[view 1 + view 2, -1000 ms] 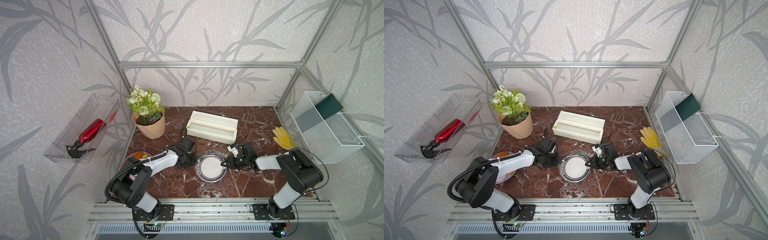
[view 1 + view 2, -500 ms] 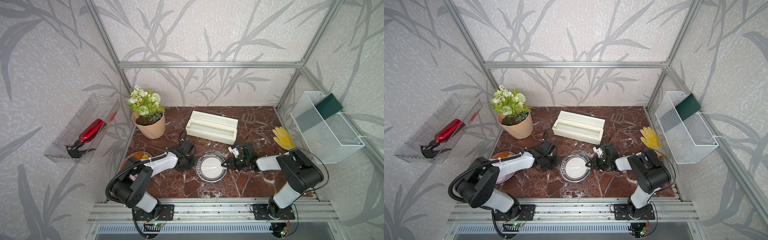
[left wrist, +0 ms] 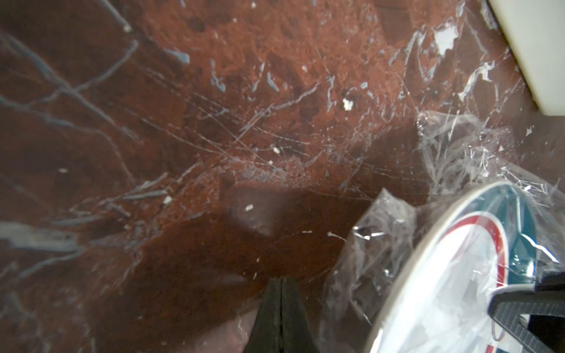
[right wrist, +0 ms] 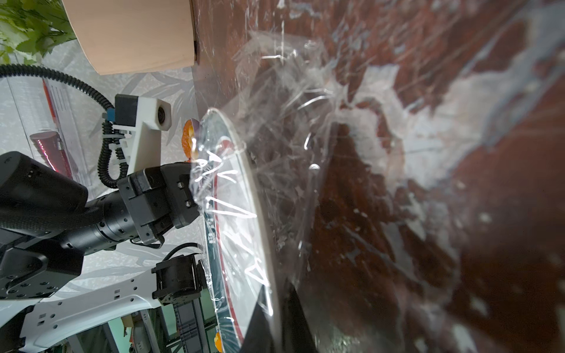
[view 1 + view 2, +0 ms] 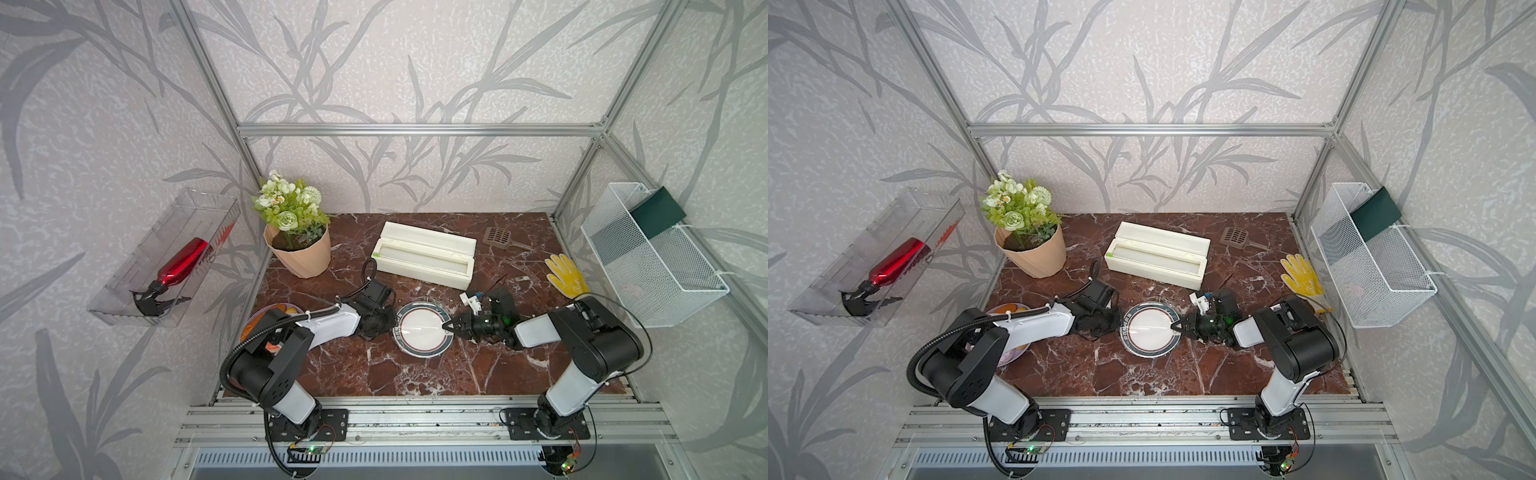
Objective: Wrap the plate with plastic wrap
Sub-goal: Pick up the plate at the center of the board.
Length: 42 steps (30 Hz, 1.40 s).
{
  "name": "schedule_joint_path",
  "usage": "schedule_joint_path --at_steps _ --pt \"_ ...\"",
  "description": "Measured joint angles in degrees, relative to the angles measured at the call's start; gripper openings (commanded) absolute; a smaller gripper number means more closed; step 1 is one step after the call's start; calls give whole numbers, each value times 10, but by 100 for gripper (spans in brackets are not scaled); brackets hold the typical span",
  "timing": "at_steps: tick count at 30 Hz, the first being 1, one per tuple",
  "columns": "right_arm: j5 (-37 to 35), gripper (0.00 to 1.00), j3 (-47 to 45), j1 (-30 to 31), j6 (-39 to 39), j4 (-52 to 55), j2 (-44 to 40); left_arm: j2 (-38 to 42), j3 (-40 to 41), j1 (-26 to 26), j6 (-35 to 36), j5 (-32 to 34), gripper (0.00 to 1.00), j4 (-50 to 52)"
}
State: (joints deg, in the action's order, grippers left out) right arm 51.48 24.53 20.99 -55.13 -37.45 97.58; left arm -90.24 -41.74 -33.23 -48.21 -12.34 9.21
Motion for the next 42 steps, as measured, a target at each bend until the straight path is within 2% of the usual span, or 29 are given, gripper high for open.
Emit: schedule_joint_path --at_steps 2,5,13,17,23,29,42 --pt "1 1 0 -2 -6 -6 -1 9 7 -1 -3 1 11 0" --pt "4 1 1 -8 2 10 -20 34 15 0 -10 10 18 36" --pt "-23 1 40 -12 100 174 -128 168 10 31 1 61 21 179" --pt "-33 1 46 -12 127 218 -141 224 -16 32 6 42 21 202" --pt "-38 1 46 -12 139 258 -146 247 -22 30 -28 -46 28 147" --pt "-39 1 46 -12 141 263 -156 202 17 26 -83 -119 29 49" --pt "-37 1 46 -10 135 268 -169 168 38 24 -109 -152 26 -21"
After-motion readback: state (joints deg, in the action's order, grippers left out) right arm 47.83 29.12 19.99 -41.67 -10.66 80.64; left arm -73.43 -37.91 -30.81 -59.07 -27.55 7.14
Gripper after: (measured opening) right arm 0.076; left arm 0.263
